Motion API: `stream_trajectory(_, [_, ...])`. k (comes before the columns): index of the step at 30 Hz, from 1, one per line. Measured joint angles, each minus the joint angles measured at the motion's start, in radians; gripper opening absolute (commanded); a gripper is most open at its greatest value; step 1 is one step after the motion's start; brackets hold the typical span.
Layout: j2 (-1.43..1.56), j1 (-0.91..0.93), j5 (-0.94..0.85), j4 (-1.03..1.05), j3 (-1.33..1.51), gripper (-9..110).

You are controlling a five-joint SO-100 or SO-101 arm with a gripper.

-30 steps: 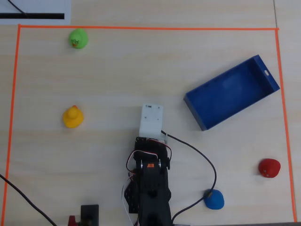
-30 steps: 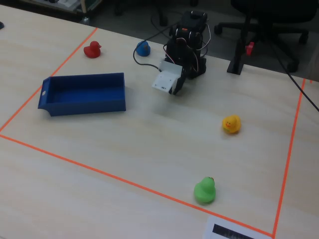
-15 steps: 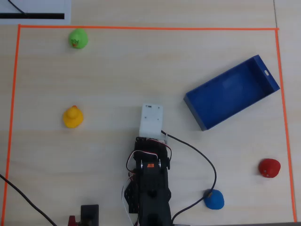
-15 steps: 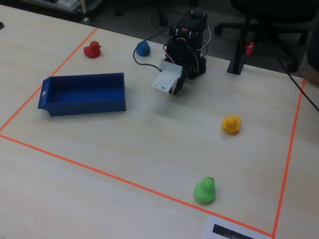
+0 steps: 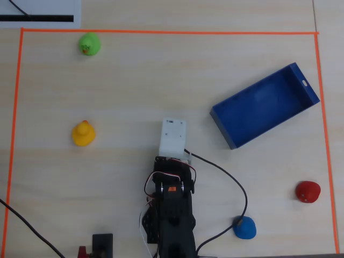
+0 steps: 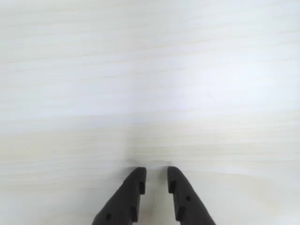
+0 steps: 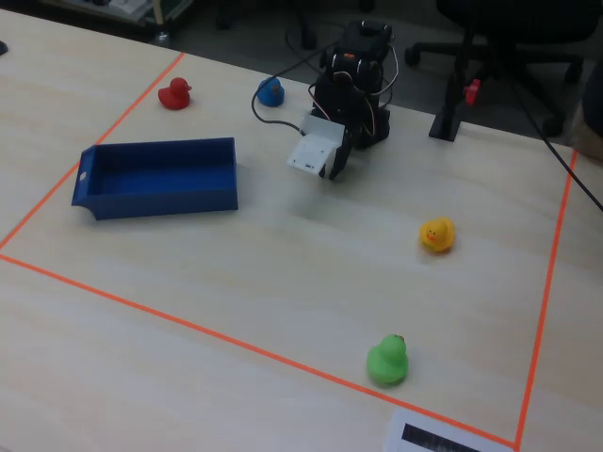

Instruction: Grasp green duck and put it into box.

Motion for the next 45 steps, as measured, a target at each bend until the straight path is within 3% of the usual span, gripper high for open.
stream_trajectory(14, [-0.08, -0.012, -0.015, -0.04, -0.006, 1])
stream_trajectory(18, [-0.304, -0.014, -0.011, -0.235, -0.066, 10])
stream_trajectory(25, [-0.73, -0.077, -0.009, -0.655, -0.327, 13])
stream_trajectory(28, [-0.945, -0.126, -0.009, -0.805, -0.488, 27])
stream_trajectory(33, [-1.262, -0.178, -0.017, -1.069, -0.698, 29])
stream_trajectory(39, [-1.566, -0.227, -0.023, -1.396, -0.821, 45])
stream_trajectory(45, [-1.842, -0.256, -0.023, -1.637, -0.997, 50])
